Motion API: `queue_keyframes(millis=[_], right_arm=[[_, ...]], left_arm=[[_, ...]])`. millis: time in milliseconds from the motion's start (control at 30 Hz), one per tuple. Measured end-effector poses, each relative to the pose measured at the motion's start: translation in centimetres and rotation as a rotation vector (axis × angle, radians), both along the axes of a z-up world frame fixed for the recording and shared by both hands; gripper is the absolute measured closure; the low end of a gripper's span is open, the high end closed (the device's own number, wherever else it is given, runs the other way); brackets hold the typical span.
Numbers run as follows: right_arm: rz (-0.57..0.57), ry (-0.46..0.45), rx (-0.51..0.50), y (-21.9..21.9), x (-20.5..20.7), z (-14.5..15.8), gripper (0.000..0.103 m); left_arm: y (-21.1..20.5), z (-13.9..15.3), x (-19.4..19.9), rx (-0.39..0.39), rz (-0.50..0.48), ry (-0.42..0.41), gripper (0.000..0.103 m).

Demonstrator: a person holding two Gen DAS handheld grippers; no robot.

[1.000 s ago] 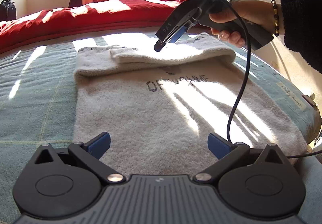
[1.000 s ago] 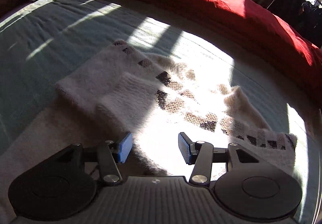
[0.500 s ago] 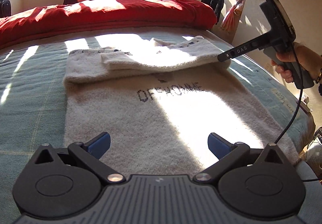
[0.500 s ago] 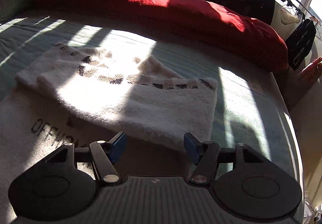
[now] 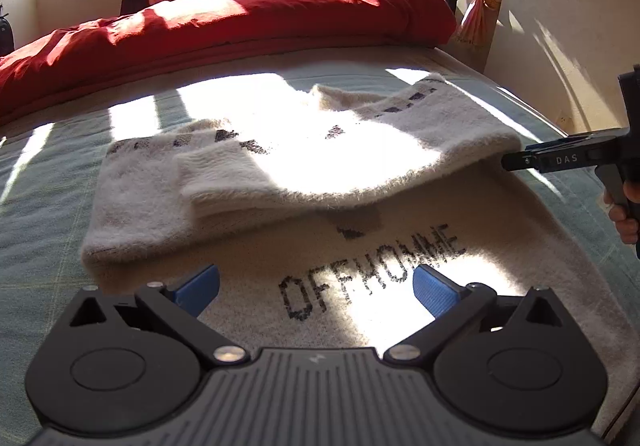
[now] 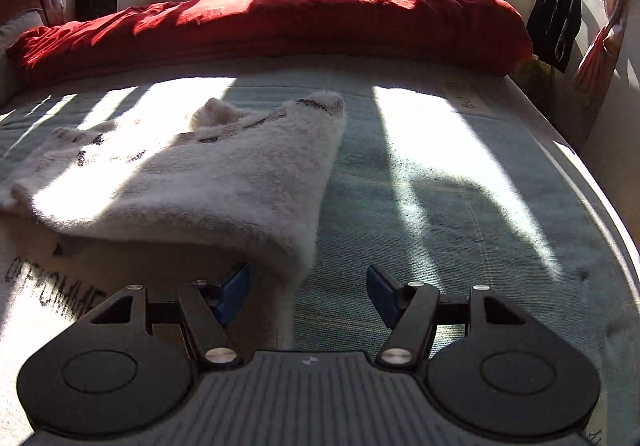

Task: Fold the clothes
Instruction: 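Roll the left tool and lower it to the opposite sweater body edge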

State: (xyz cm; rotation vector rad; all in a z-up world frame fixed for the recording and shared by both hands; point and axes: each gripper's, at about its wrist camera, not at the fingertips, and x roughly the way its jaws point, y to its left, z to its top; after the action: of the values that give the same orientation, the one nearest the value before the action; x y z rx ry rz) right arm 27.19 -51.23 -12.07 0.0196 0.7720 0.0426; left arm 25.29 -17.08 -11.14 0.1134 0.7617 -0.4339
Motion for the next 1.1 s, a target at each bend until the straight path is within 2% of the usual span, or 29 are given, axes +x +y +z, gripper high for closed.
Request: queue_keyframes(millis=[167, 267, 433, 533, 600, 667, 733, 767, 833, 867, 967, 1100], right_arm=[[-0.017, -0.020, -0.024, -0.5, 1.3, -1.0, 0.033], [-0.034, -0.001, -0.112, -0.5, 1.4, -1.7, 0.032], [-0.071, 0.005, -0.072, -1.6, 1.1, -2.4, 0.030], [-0.073, 0.006, -0.068, -1.6, 1.1, -2.4, 0.029], [-0.073, 0.006, -0.062, -1.7, 1.1, -2.5, 0.029], [-0.072, 0.004, -0.061, -1.7, 1.0, -2.5, 0.029], [-0.072, 0.002, -0.057, -1.7, 1.0, -2.5, 0.029], [-0.072, 0.002, -0.054, -1.7, 1.0, -2.5, 0.029], [-0.073, 0.001, -0.049, -1.8, 1.0, -2.6, 0.029], [-0.072, 0.002, -0.048, -1.8, 1.0, -2.5, 0.029], [-0.069, 0.002, -0.049, -1.8, 1.0, -2.5, 0.029], [-0.070, 0.000, -0.041, -1.9, 1.0, -2.6, 0.029]], left_arm=[[-2.2, -0.3, 1.4, 0.015, -0.032, -0.016, 0.001], [-2.8, -0.5, 2.0, 0.026, -0.043, -0.025, 0.001], [-2.7, -0.8, 2.1, 0.017, -0.036, -0.045, 0.001], [-1.7, -0.6, 1.9, -0.040, -0.039, -0.057, 0.003], [-0.1, -0.5, 2.5, -0.170, -0.016, -0.001, 0.005], [1.7, -0.6, 3.2, -0.327, 0.012, 0.074, 0.014], [3.9, -1.5, 4.5, -0.534, 0.075, 0.184, 0.026], [4.6, -1.9, 5.0, -0.602, 0.100, 0.224, 0.029], [5.6, -3.0, 6.1, -0.716, 0.143, 0.294, 0.029], [5.9, -3.9, 6.7, -0.767, 0.167, 0.336, 0.029], [6.1, -5.9, 8.5, -0.852, 0.225, 0.423, 0.029], [6.0, -6.5, 9.7, -0.943, 0.261, 0.428, 0.029]])
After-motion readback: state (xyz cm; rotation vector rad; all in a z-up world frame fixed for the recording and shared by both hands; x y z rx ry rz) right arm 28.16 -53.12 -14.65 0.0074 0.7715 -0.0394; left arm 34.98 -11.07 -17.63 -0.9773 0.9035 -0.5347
